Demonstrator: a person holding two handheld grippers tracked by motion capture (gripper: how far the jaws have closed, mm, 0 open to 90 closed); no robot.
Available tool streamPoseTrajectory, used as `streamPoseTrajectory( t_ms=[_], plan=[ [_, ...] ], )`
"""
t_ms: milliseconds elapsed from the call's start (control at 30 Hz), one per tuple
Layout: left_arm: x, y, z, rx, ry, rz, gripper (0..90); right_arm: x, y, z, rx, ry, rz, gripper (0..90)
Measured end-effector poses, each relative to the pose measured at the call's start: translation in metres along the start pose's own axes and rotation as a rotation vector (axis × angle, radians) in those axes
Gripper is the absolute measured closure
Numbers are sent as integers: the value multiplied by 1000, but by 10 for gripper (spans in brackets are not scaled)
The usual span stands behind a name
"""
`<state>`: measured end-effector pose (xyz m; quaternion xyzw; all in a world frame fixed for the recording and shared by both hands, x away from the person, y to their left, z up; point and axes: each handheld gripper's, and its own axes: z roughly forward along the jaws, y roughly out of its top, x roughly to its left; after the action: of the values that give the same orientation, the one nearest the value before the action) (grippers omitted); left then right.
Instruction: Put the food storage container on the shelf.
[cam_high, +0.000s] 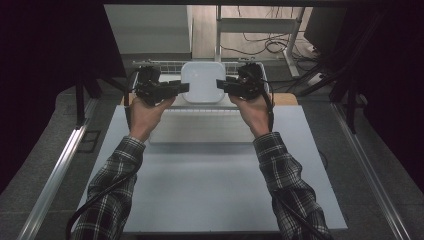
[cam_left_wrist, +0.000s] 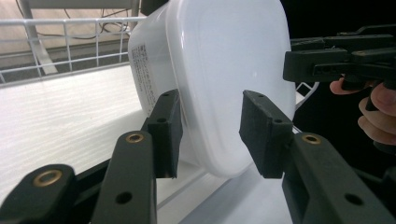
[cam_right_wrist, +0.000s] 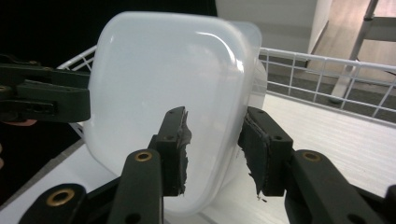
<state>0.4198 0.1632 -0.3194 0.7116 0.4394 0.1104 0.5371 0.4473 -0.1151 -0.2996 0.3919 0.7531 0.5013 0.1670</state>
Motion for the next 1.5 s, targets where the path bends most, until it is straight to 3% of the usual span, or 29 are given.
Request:
streamPoseTrajectory(
  t_ms=[167, 367, 533, 800, 967, 1067, 1133, 1200, 1300, 1500],
  plan=[
    [3, 1, 5, 21, 13, -1, 595, -5, 0, 5, -6, 11, 25, 562],
    [7, 2, 11, 16, 10, -29, 540, -6, 2, 11, 1, -37, -6, 498],
    [10, 9, 13, 18, 81, -22, 471, -7, 3, 14, -7, -44, -6, 491],
    [15, 21, 21, 28, 120, -27, 457, -10, 8, 23, -14, -88, 0, 451],
    [14, 25, 21, 21, 162, 18, 417, -10, 10, 25, -15, -102, -4, 433],
    [12, 24, 13, -12, 100, 1, 367, -10, 9, 21, -28, -102, -30, 375],
    [10, 22, 10, 6, 58, 23, 307, -11, 8, 17, -32, -80, -32, 298],
    [6, 19, 8, 25, 44, 52, 254, -11, 5, 15, -29, -39, -32, 213],
    [1, 12, 7, 46, 16, 80, 156, -9, -2, 11, -19, -21, -45, 90],
    [-5, -3, 7, 74, -25, 115, 68, 0, -19, 6, 33, -20, -116, 26]
  ],
)
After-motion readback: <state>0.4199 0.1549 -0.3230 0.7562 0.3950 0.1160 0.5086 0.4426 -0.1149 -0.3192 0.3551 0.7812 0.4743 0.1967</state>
